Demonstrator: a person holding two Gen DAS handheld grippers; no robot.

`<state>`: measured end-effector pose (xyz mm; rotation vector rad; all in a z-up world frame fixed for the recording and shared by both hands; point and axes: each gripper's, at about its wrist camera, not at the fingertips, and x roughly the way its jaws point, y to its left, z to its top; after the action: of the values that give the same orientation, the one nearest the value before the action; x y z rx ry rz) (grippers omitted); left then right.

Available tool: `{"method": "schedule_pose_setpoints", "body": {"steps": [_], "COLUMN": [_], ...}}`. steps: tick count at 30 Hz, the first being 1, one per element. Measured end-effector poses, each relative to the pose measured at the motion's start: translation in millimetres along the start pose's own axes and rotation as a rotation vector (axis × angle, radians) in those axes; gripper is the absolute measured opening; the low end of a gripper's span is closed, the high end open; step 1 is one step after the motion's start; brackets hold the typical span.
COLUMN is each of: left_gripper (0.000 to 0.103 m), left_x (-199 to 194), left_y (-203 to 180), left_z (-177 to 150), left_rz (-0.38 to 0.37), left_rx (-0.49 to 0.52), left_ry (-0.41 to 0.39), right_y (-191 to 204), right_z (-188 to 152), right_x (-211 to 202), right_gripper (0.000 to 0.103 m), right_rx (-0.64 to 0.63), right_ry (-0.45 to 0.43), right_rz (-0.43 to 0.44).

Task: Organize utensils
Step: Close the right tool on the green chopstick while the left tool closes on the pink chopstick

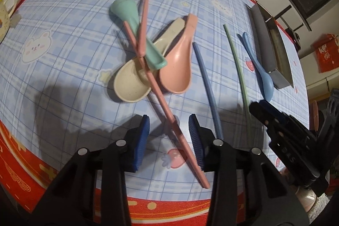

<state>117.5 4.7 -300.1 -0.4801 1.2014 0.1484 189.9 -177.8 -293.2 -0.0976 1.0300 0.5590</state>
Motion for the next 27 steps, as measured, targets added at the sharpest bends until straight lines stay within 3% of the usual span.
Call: {"method": "schedule_pose_setpoints", "body": {"steps": [10, 17, 23, 27], "left_gripper": [0.039, 0.039, 0.041, 0.040], "left_x": [0.2, -1.1, 2.2, 6.9], "left_y": [4.8, 6.2, -1.9, -15.2], "left_z": [-2.1, -4.0, -1.1, -0.4], "left_rz": [-0.009, -0.006, 0.031, 0.103], "left_rx": [-0.014, -0.012, 0.013, 0.076], "left_ry": [-0.001, -0.004, 0.005, 0.022], "right_y": [13.1, 16.4, 20.1, 19.8], "right_z": [1.9, -3.9, -4.9, -4.7], "right_x": [14.7, 13.1, 13.2, 13.1], "right_gripper": [0.011, 0.008, 0.008, 0.008], "right_rx": [-0.085, -0.141, -0.162, -0.163], "right_ry": [-0.051, -0.085, -0.091, -0.092], "right_rz": [-0.092, -0.102, -0.121, -0.119]}}
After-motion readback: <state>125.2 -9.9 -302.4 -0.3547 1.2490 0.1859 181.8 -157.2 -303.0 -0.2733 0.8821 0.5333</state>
